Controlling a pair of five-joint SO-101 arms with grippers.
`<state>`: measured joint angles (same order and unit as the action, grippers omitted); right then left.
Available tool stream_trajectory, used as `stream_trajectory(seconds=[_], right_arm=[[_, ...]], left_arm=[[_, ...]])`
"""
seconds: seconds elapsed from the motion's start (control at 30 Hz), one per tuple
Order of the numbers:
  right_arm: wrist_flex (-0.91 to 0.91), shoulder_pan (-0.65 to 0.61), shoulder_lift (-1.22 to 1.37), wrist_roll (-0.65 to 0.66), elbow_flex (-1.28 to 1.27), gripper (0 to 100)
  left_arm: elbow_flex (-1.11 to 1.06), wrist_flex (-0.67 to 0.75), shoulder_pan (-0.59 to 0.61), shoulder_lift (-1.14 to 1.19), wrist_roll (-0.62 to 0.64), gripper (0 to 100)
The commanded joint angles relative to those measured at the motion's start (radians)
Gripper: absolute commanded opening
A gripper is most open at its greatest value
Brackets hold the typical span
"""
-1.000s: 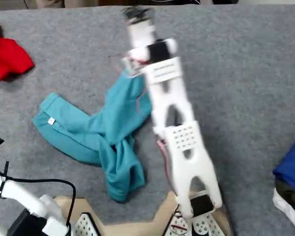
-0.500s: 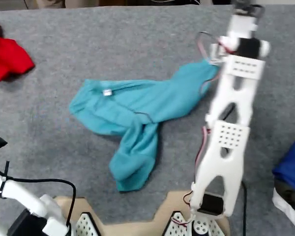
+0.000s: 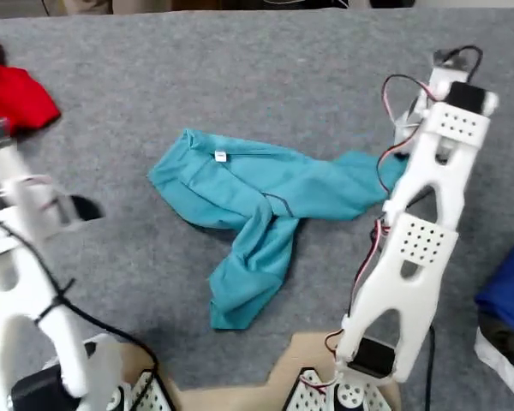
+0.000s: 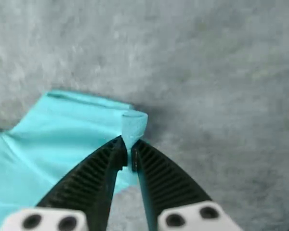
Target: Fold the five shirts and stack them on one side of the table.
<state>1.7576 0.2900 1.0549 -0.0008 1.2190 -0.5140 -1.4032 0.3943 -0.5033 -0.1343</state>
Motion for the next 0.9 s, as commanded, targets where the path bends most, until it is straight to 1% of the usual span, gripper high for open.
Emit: stream_trajectory(seconds=[0.0,0.1,0.2,0.3,0.4,0.5,0.6,0.73,0.87], right_arm=[[-0.097,-0.061,-0.09,0.011,-0.104,0.8],[-0.201,-0.09,-0.09,0.011,-0.188,0.8],[-0.256,-0.127,-0.091,0.011,-0.231,0.8],[-0.27,-0.133,-0.088,0.011,-0.239,0.9],[-0.282,-0.13,-0.058,0.005,-0.229,0.9],[-0.279,-0.134,-0.036,0.005,-0.216,0.9],[-0.281,-0.133,-0.033,0.005,-0.2,0.9],[-0.282,-0.131,-0.031,0.005,-0.199,0.9],[-0.282,-0.131,-0.031,0.006,-0.199,0.9]], left_arm=[[0.057,0.017,-0.273,-0.001,0.066,35],[0.06,0.097,-0.445,-0.001,0.118,35],[0.023,0.221,-0.549,0.016,0.172,35],[-0.002,0.351,-0.577,0.081,0.222,34],[0.041,0.419,-0.572,0.205,0.275,31],[0.149,0.419,-0.571,0.358,0.299,26],[0.272,0.413,-0.566,0.512,0.33,24],[0.453,0.33,-0.565,0.697,0.371,23],[0.632,0.216,-0.563,0.852,0.371,23]])
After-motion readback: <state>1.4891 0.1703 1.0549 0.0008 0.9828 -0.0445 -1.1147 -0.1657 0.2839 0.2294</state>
